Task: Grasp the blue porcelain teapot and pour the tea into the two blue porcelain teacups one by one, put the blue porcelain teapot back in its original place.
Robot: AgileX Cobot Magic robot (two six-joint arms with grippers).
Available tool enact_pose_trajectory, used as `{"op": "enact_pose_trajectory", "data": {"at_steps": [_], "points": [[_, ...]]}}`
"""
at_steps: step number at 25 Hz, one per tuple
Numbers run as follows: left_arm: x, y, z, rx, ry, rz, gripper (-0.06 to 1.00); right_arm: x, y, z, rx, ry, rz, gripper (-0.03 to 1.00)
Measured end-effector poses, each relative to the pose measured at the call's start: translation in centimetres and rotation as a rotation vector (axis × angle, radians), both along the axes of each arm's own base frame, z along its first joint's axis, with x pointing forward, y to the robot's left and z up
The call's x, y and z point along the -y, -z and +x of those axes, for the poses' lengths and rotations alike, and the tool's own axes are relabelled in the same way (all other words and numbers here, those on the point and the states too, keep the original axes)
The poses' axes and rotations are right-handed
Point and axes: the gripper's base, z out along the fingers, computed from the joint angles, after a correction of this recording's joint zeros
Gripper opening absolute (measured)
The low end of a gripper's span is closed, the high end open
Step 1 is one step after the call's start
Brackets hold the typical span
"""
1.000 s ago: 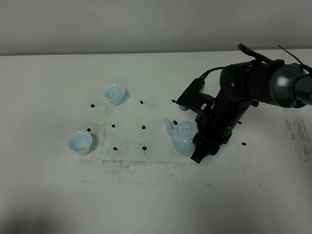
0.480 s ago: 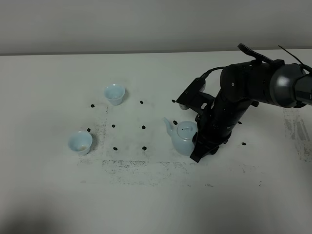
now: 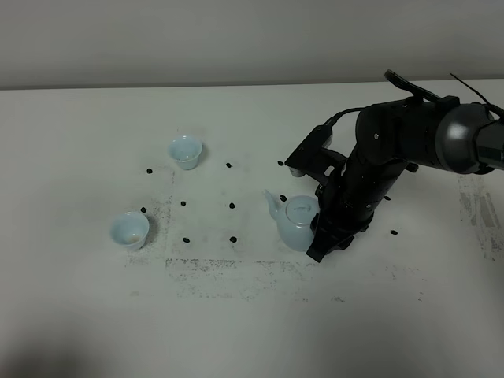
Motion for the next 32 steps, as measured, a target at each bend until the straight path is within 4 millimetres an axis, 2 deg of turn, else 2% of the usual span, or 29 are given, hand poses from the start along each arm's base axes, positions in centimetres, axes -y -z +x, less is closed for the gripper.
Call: {"op": "enact_pose_trajectory", "data": {"at_steps": [32], "points": [[0.00, 0.00, 0.00, 0.000, 0.000, 0.000, 0.73, -0.03, 0.00, -0.05, -0.022, 0.077, 0.010, 0.41]]}}
